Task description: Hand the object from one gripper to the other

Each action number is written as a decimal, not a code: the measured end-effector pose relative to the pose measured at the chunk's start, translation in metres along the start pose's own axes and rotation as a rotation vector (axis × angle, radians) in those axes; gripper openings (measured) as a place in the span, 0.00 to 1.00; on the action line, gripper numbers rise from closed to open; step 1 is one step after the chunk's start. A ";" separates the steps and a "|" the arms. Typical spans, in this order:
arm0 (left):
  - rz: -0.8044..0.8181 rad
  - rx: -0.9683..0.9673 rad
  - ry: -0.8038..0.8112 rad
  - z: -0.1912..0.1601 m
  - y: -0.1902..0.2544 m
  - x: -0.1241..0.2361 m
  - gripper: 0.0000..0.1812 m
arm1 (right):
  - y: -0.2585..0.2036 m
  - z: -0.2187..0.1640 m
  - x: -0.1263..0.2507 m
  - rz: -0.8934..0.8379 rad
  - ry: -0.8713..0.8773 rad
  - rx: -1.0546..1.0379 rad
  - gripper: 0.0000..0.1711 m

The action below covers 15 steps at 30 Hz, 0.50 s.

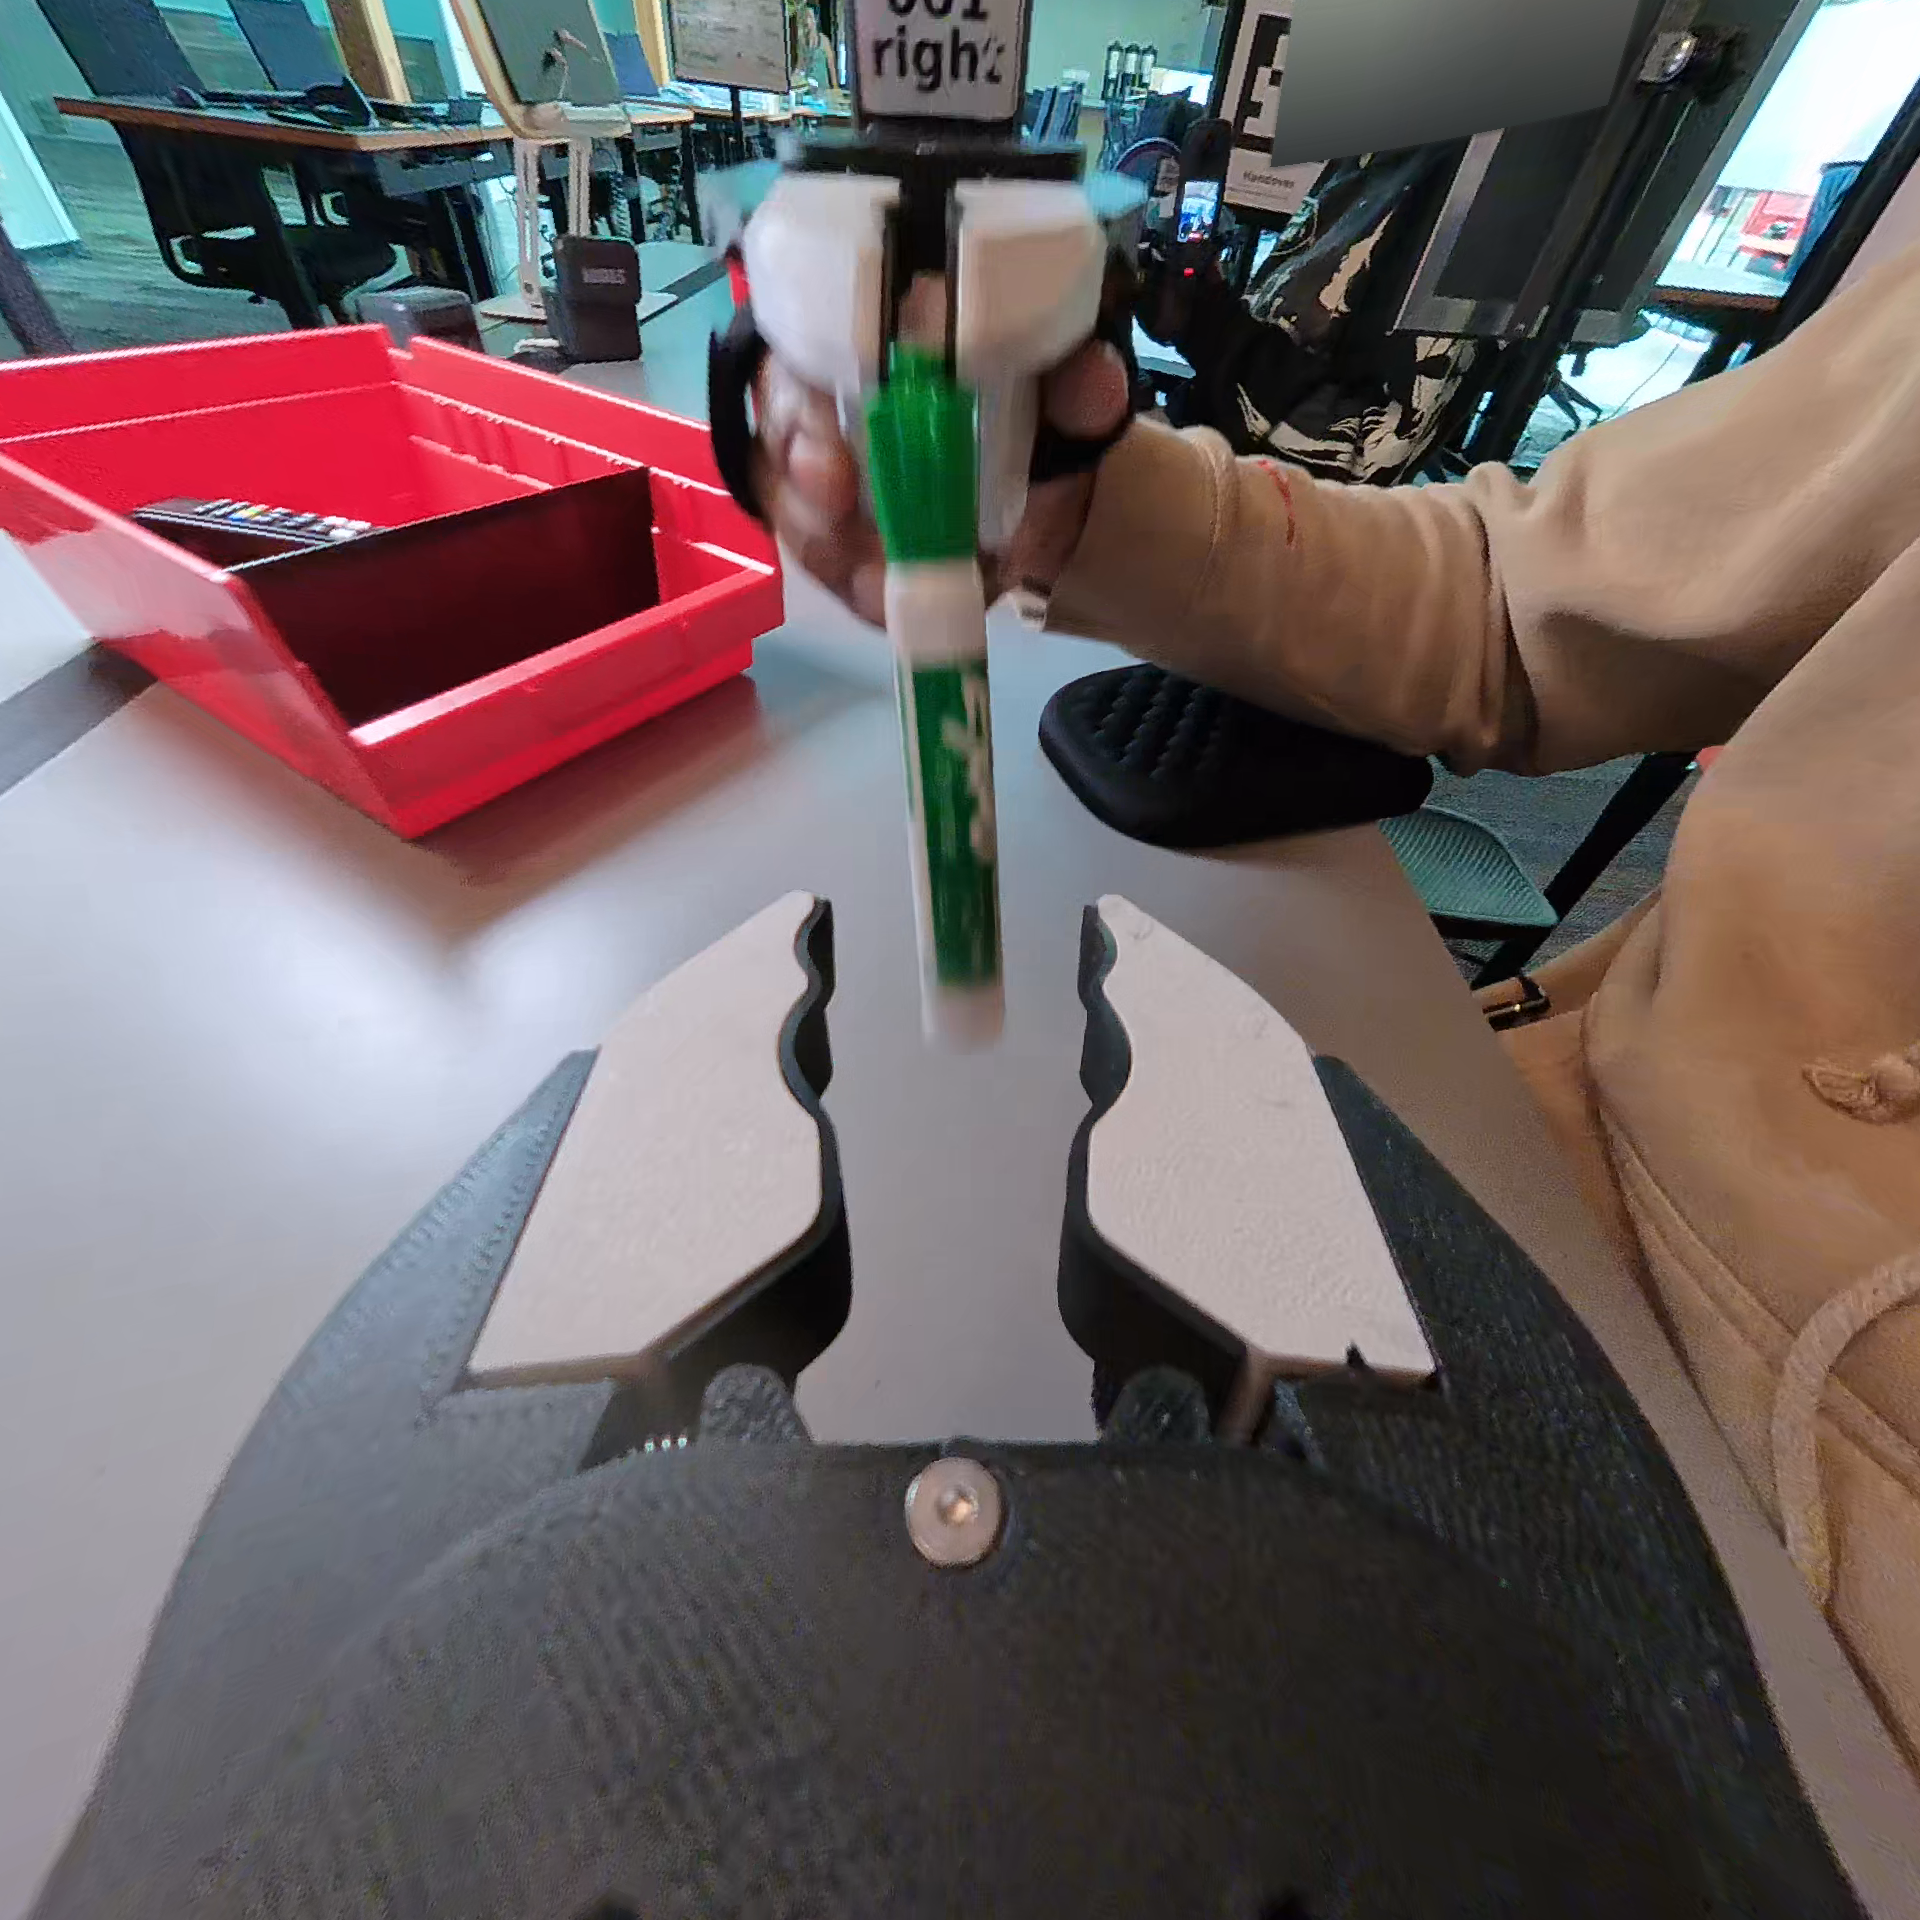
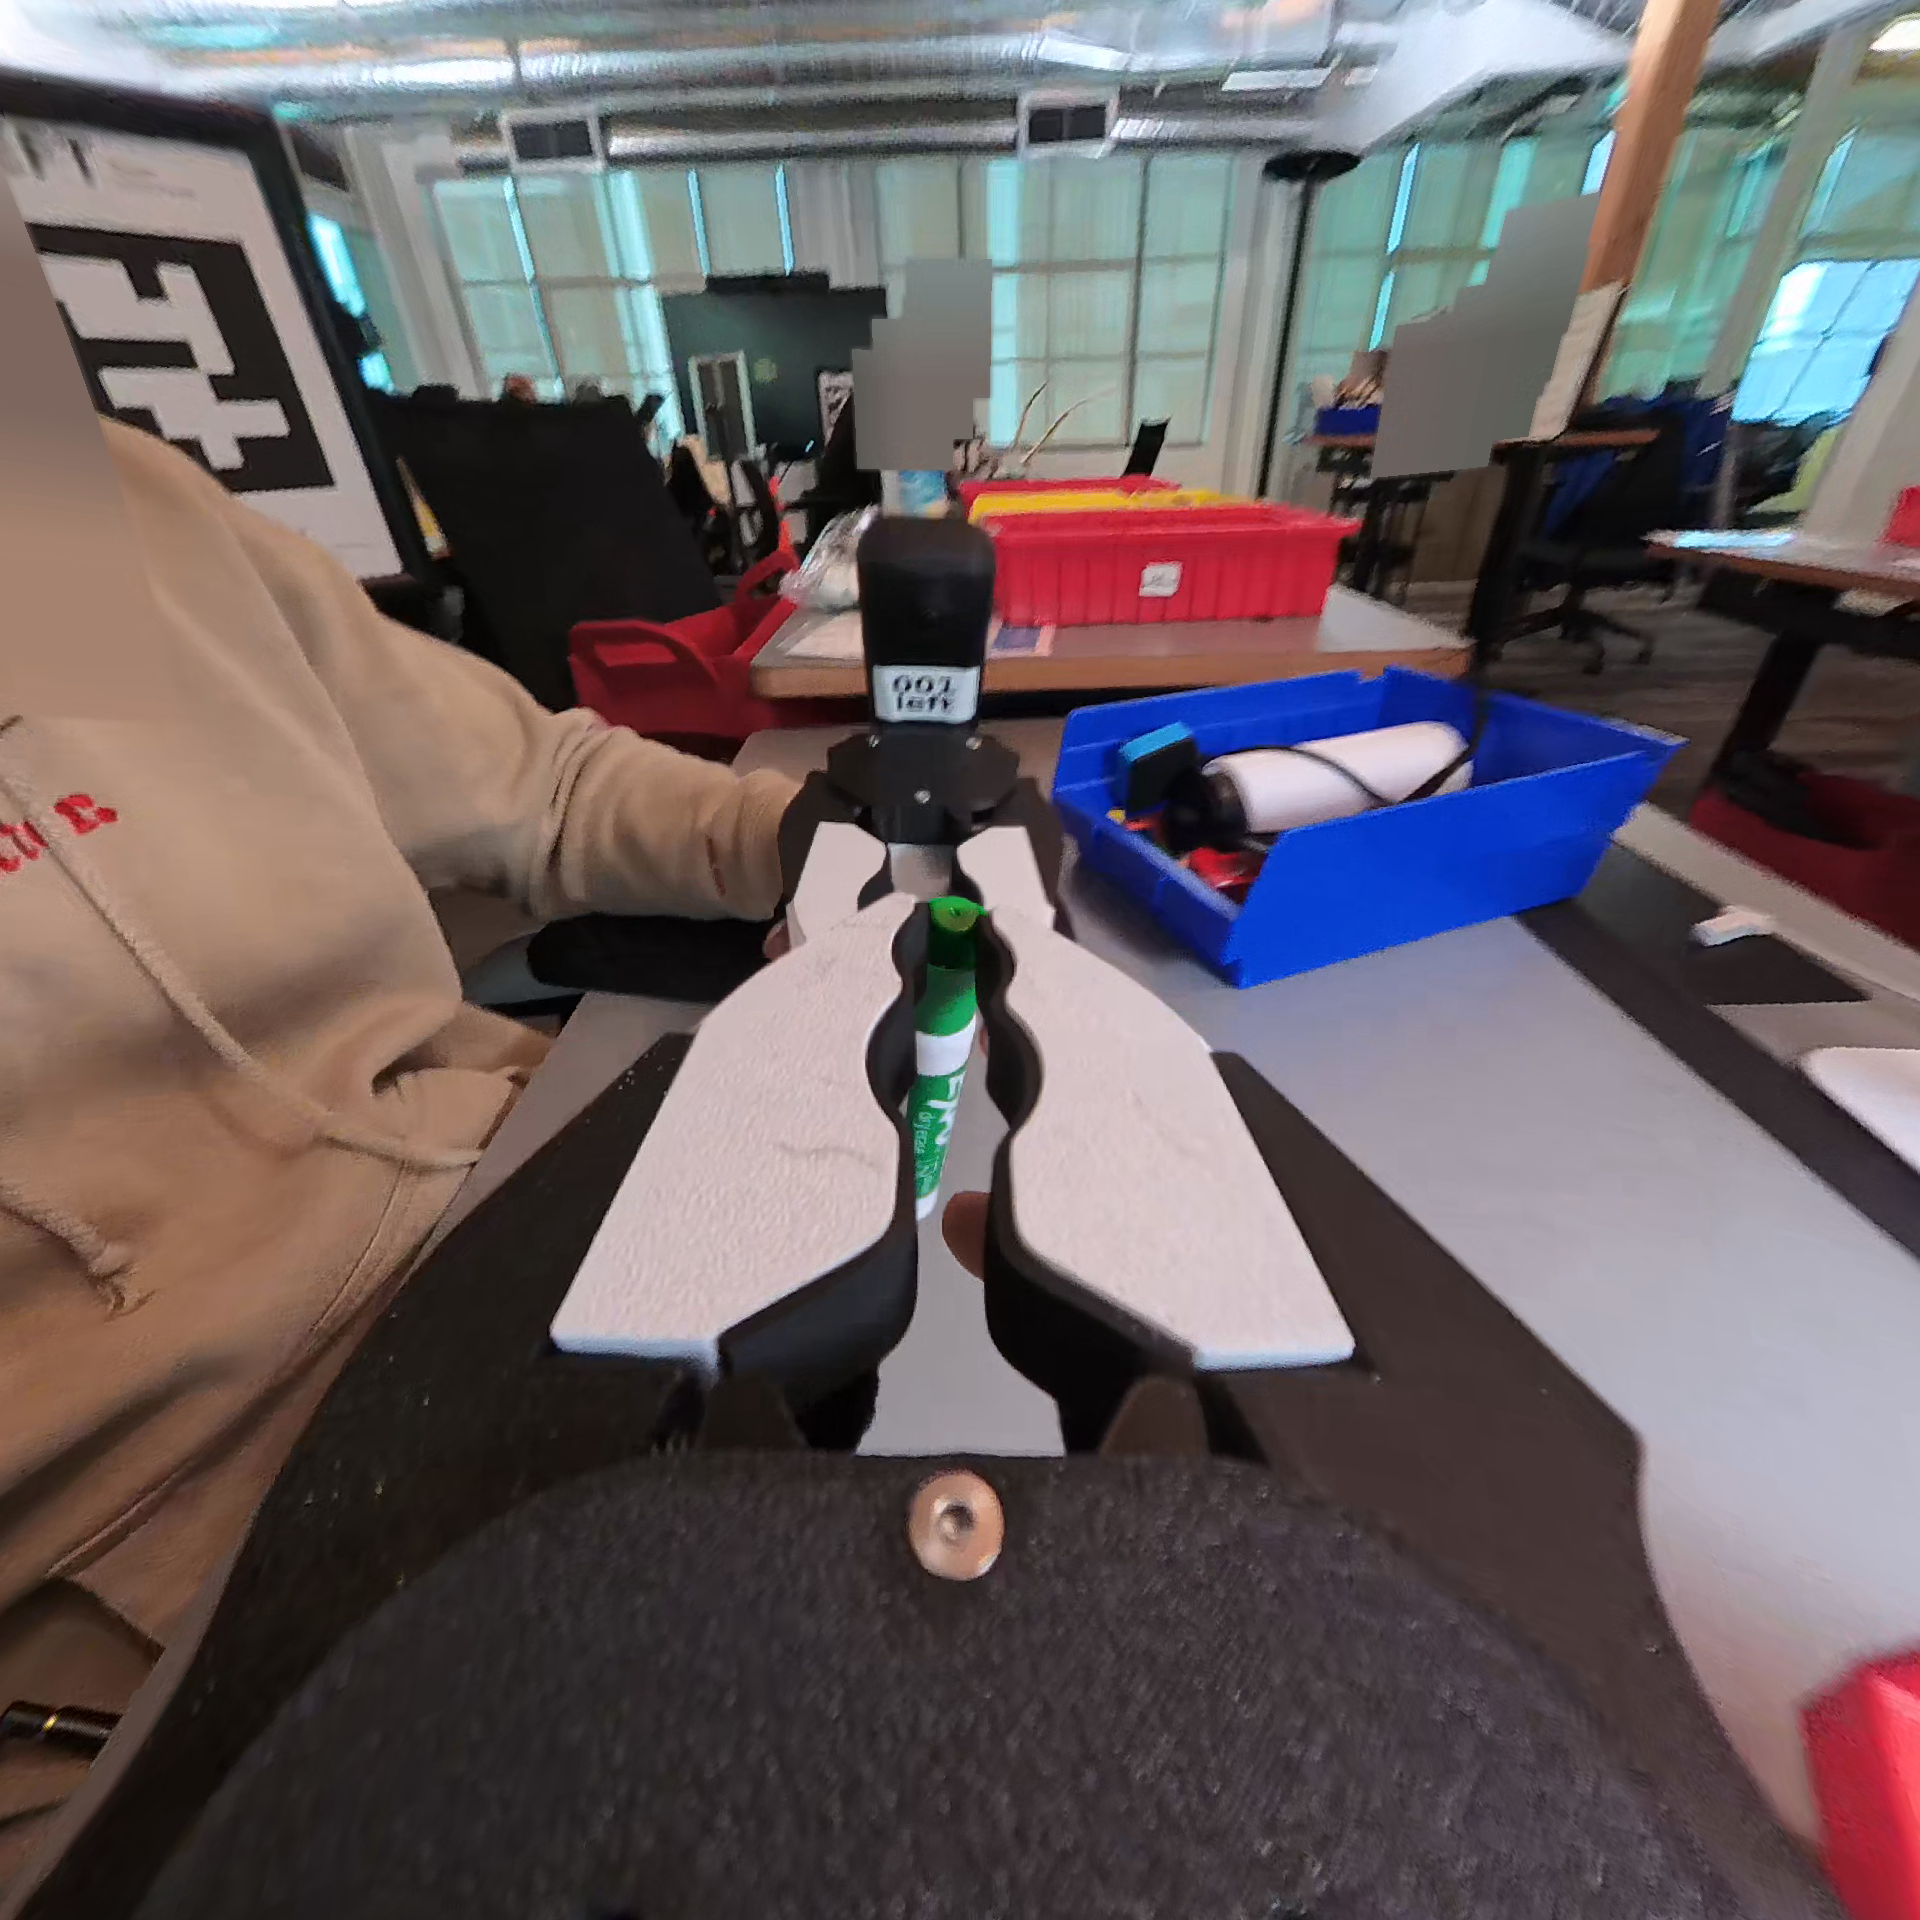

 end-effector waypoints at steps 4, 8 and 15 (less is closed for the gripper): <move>-0.038 -0.008 -0.038 0.003 0.012 -0.016 0.12 | -0.013 -0.021 -0.043 0.082 -0.106 -0.008 0.05; 0.050 0.062 0.108 0.019 -0.001 0.000 0.11 | -0.003 -0.010 -0.054 -0.095 -0.005 0.015 0.16; 0.004 0.336 0.647 0.056 -0.023 0.054 0.11 | 0.002 -0.040 -0.060 -0.046 -0.028 -0.183 0.26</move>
Point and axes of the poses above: each gripper's, where its closed fingertips meet, x back along the fingers, z out of its top, y = z × x across the jaws, the point moved 4 cm from there along x, back along the fingers, and after that the axes turned 1 degree about -x, right-handed, at the moved point
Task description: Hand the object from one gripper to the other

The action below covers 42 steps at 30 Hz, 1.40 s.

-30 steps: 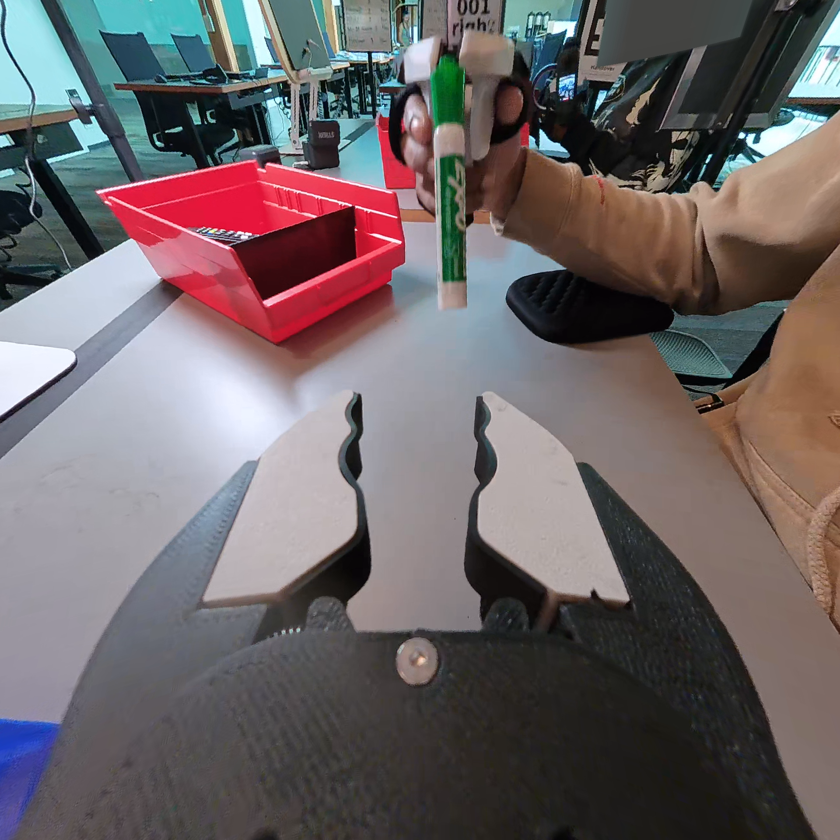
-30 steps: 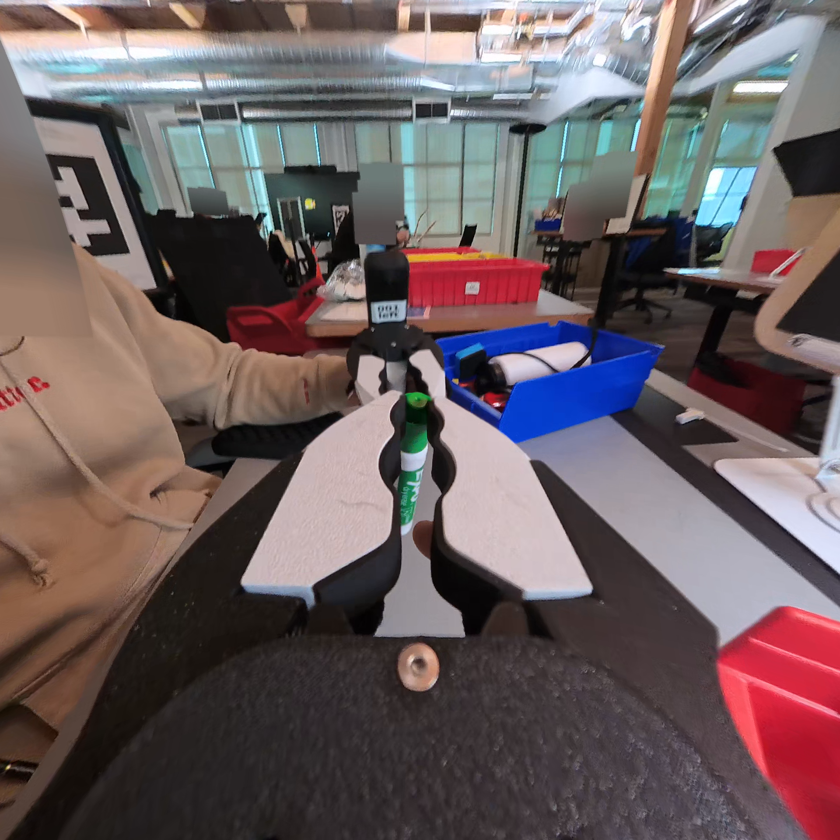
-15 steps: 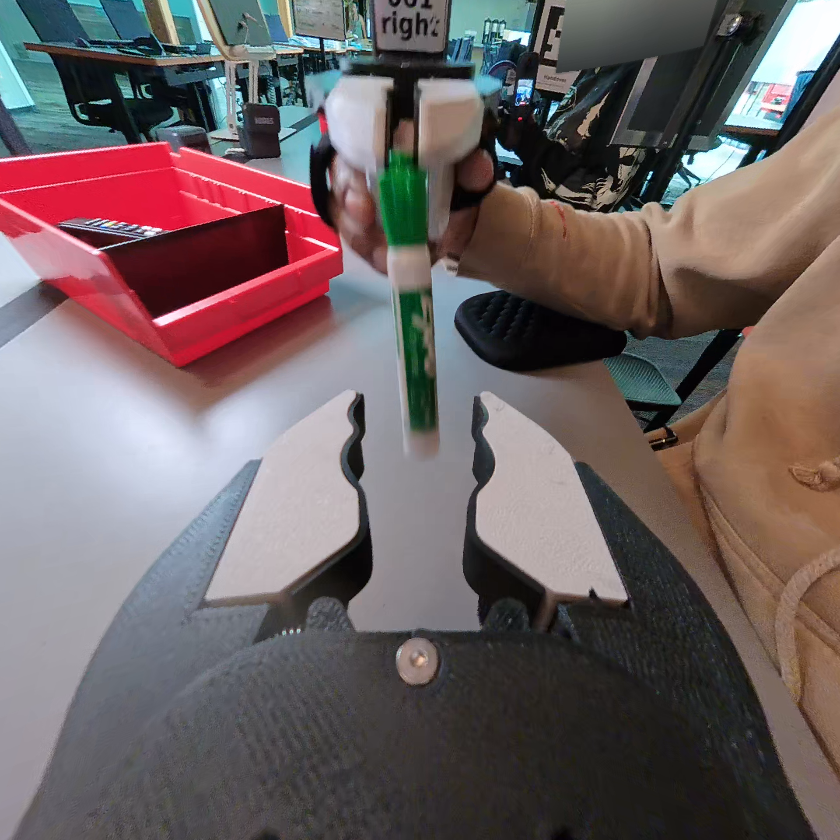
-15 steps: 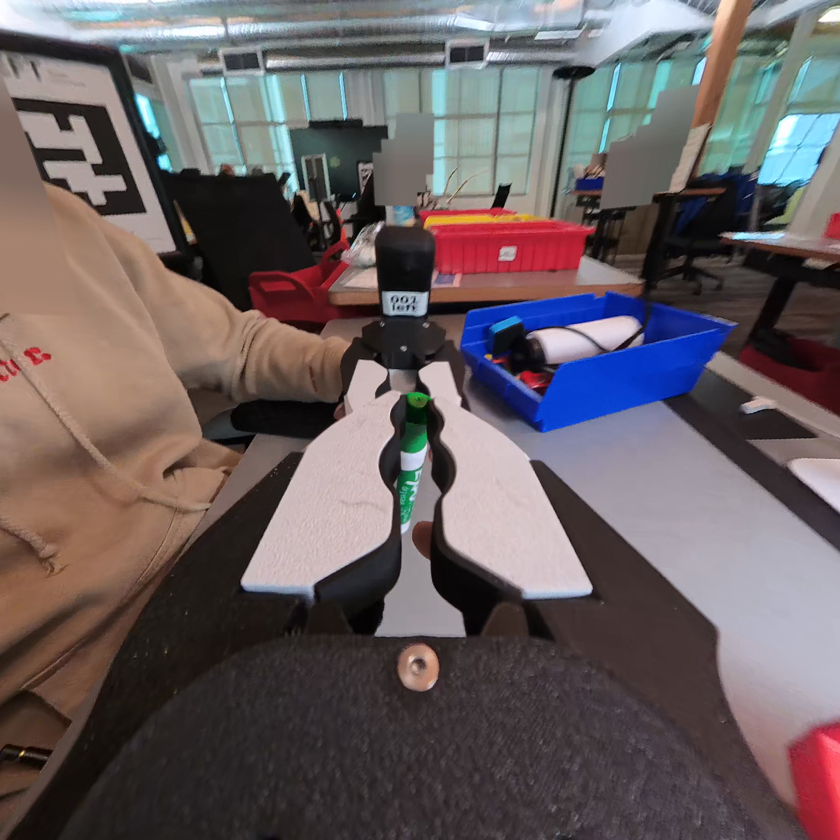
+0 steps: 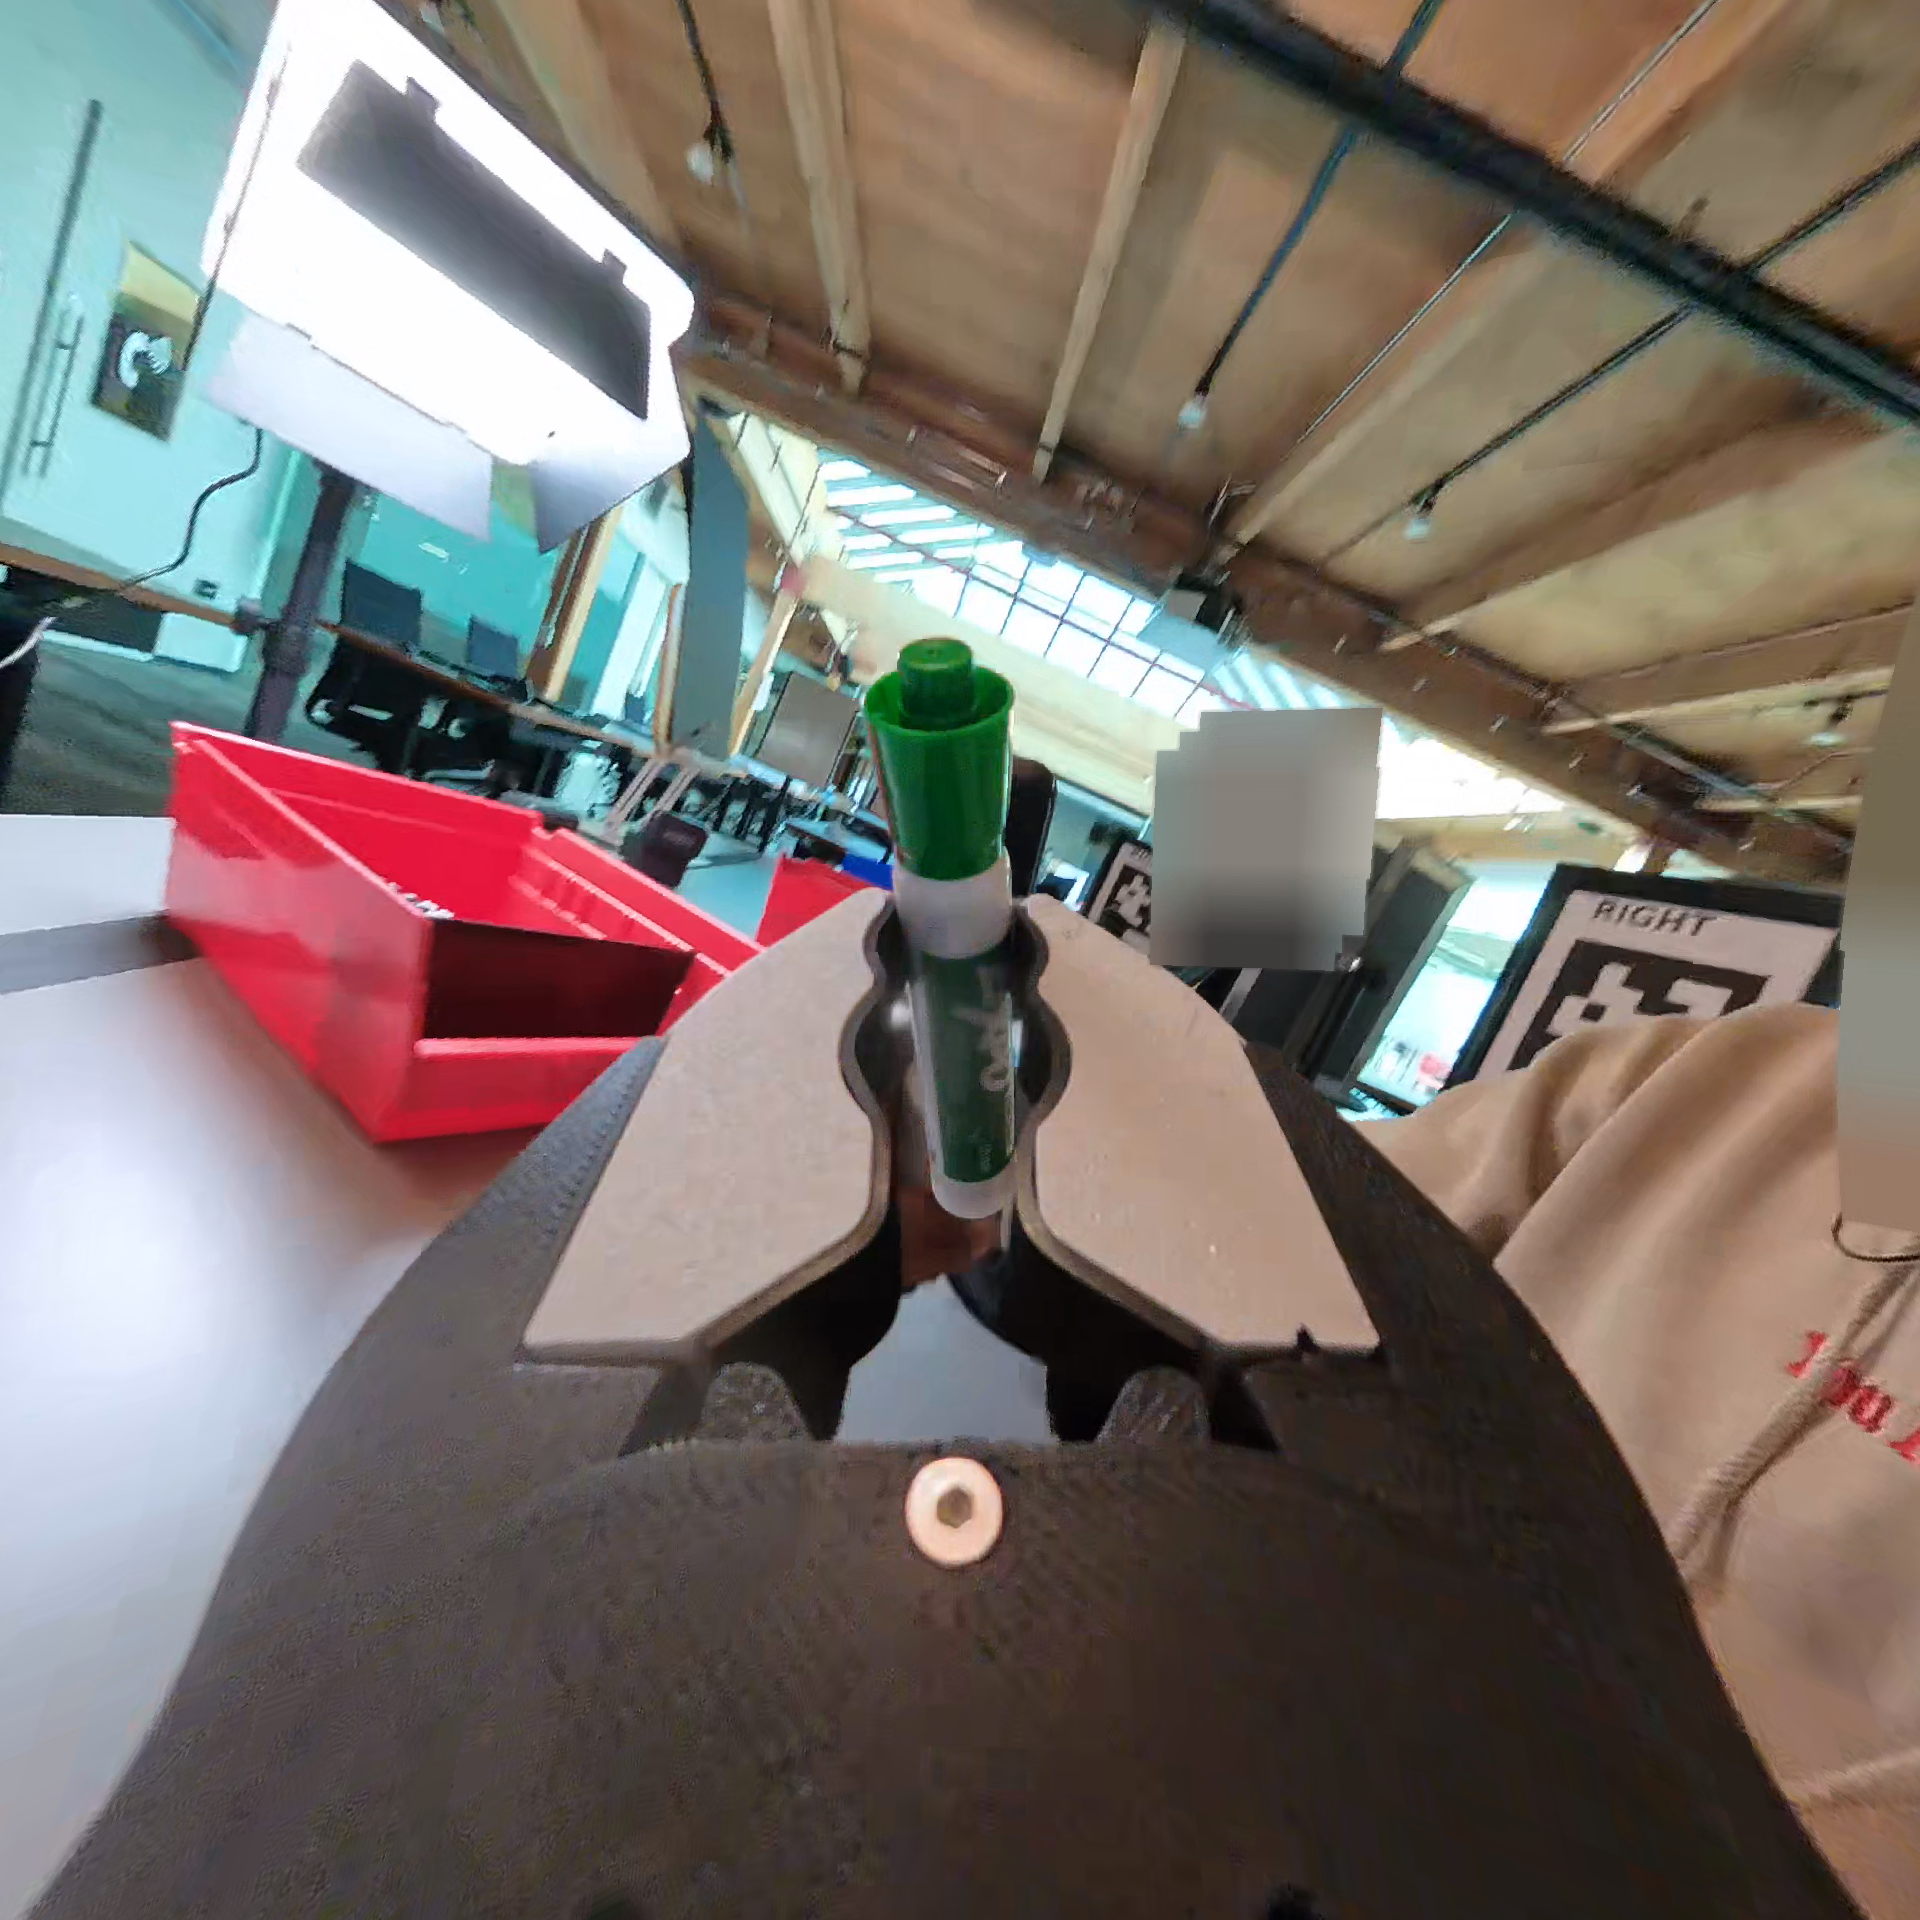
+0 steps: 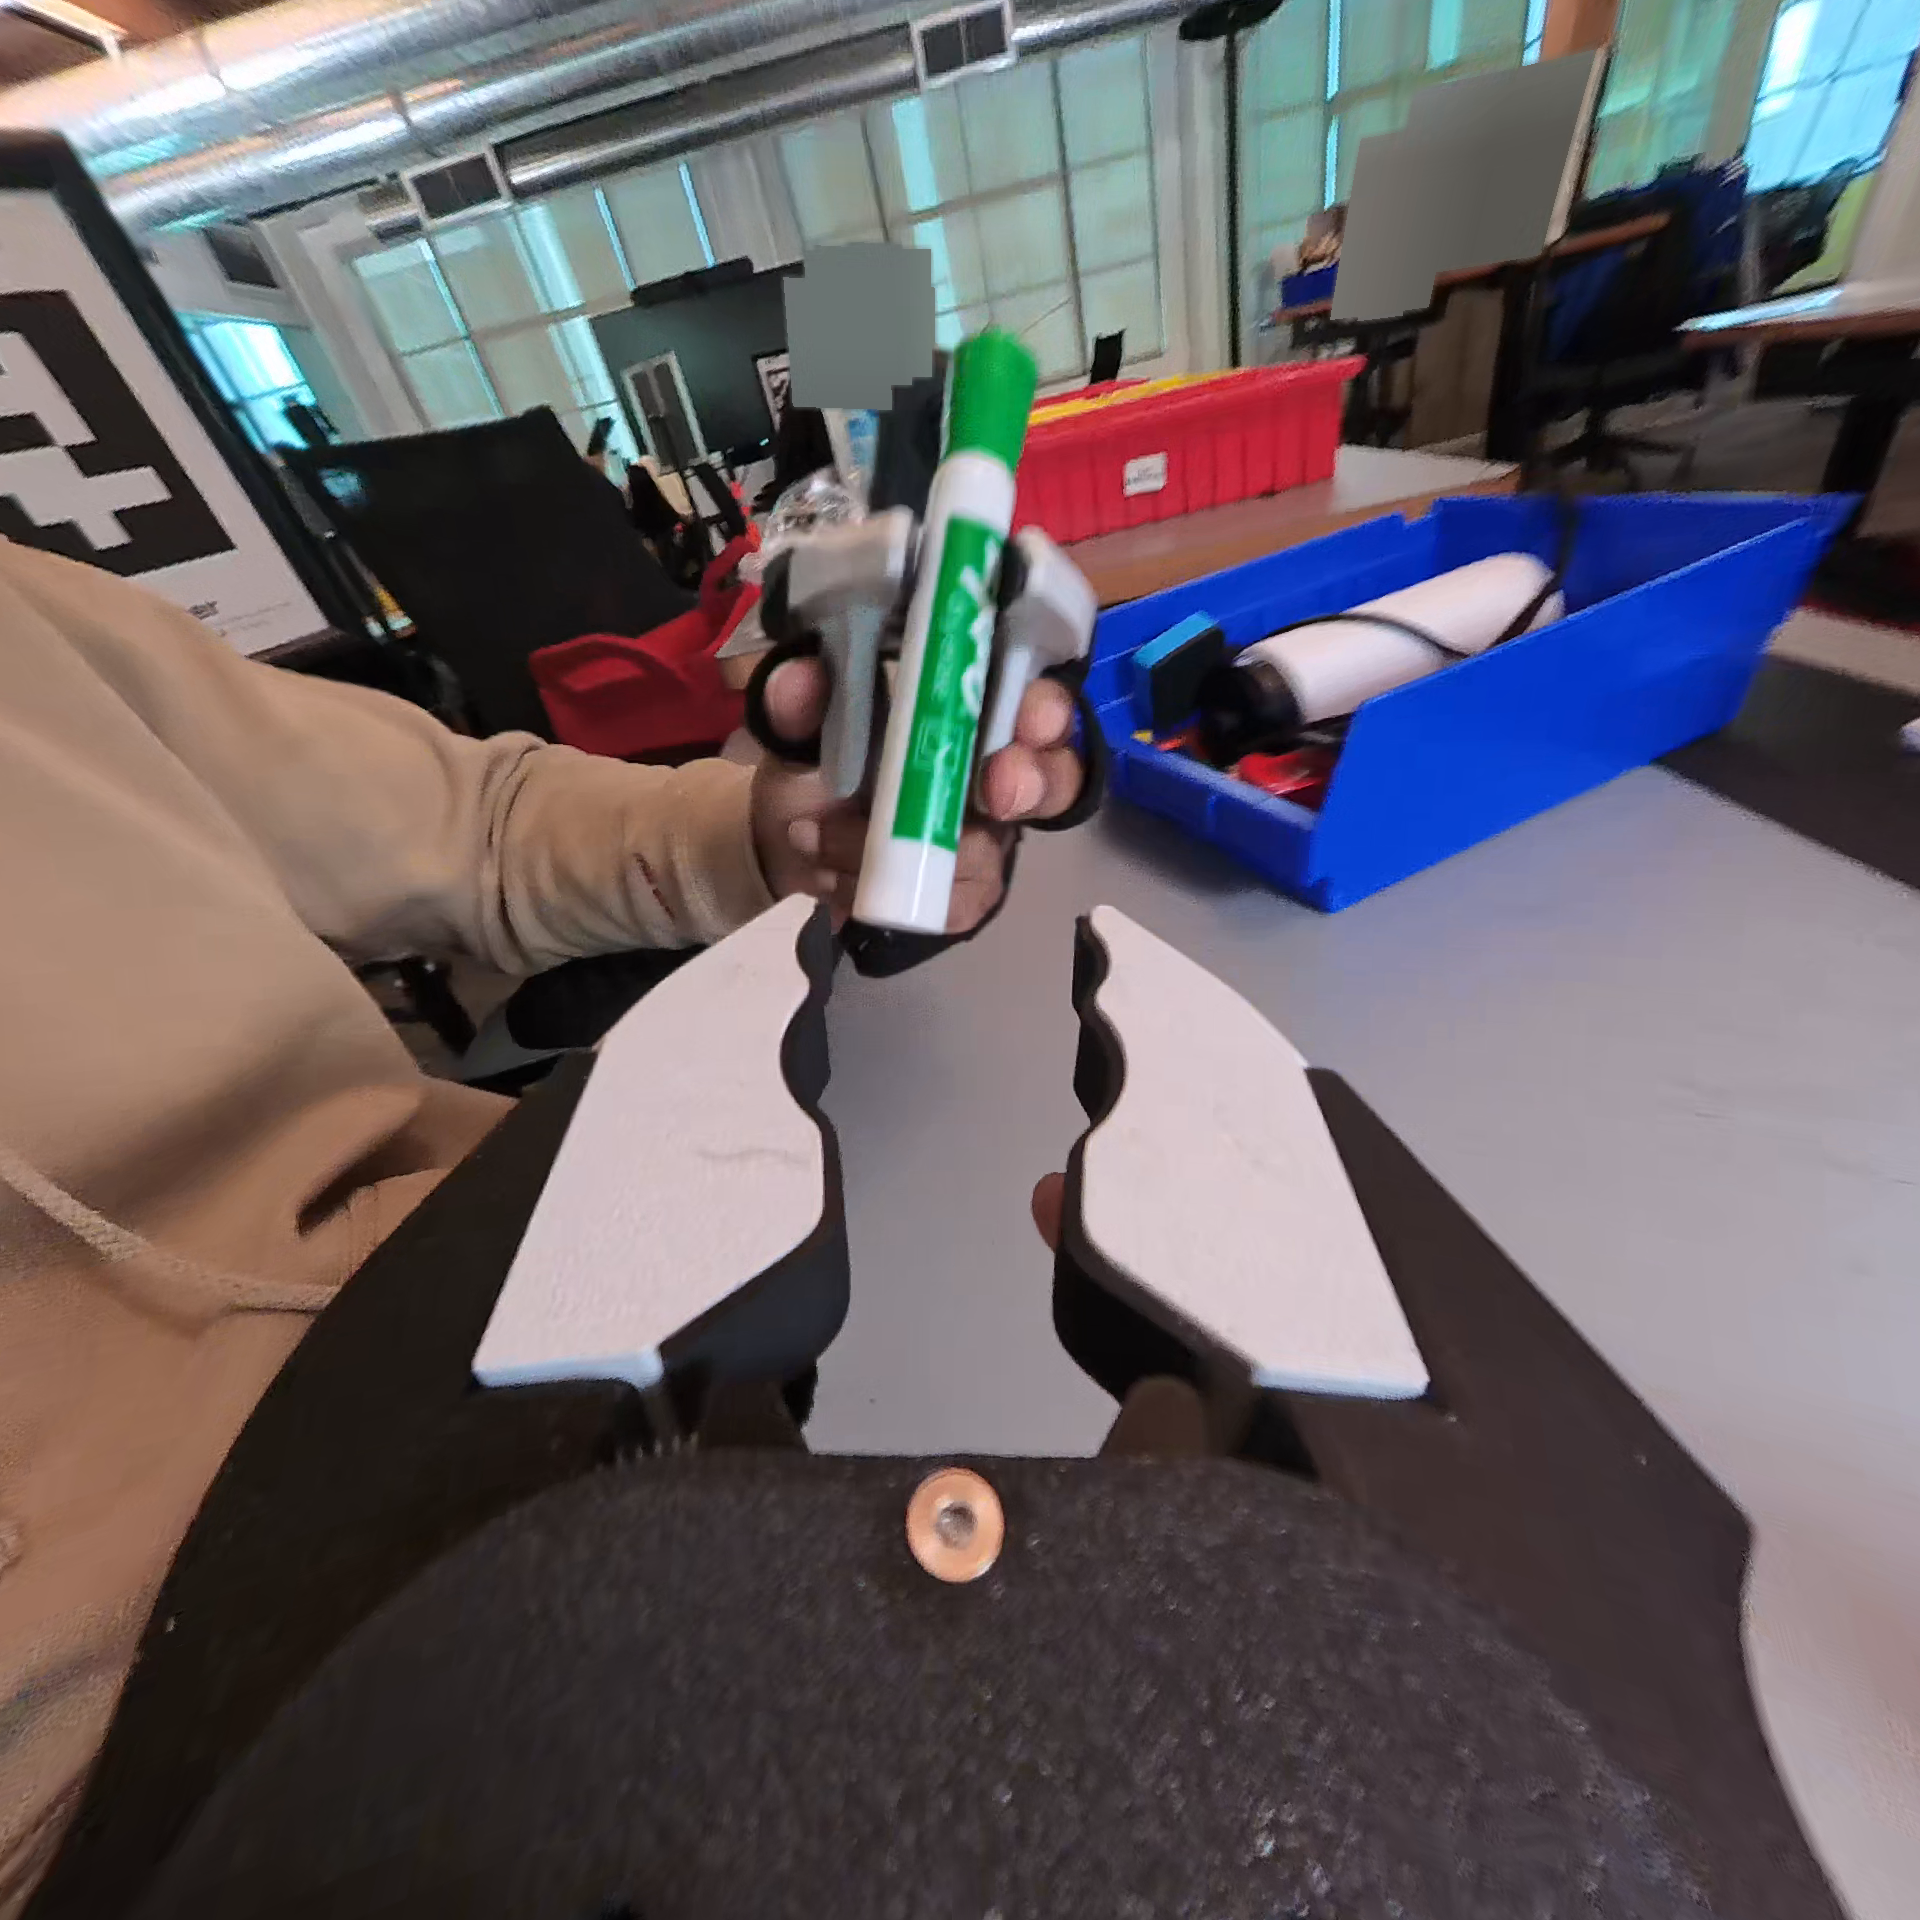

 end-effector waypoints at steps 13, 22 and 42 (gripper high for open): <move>0.242 -0.602 -0.545 -0.004 -0.015 0.028 0.22 | 0.007 -0.025 0.020 -0.198 -0.497 0.352 0.12; 0.066 -0.663 -1.098 -0.113 -0.013 0.016 0.10 | -0.019 -0.045 -0.007 -0.092 -0.604 0.445 0.12; 0.115 -0.567 -0.930 -0.090 -0.016 0.015 0.10 | -0.020 -0.013 -0.002 -0.219 -0.388 0.631 0.05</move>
Point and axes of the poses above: each gripper's, where its closed fingertips meet, x back along the fingers, z out of its top, y = z × x across the jaws, the point moved 4 cm from there along x, back along the fingers, and after that the axes turned 1 degree about -x, right-handed, at the moved point
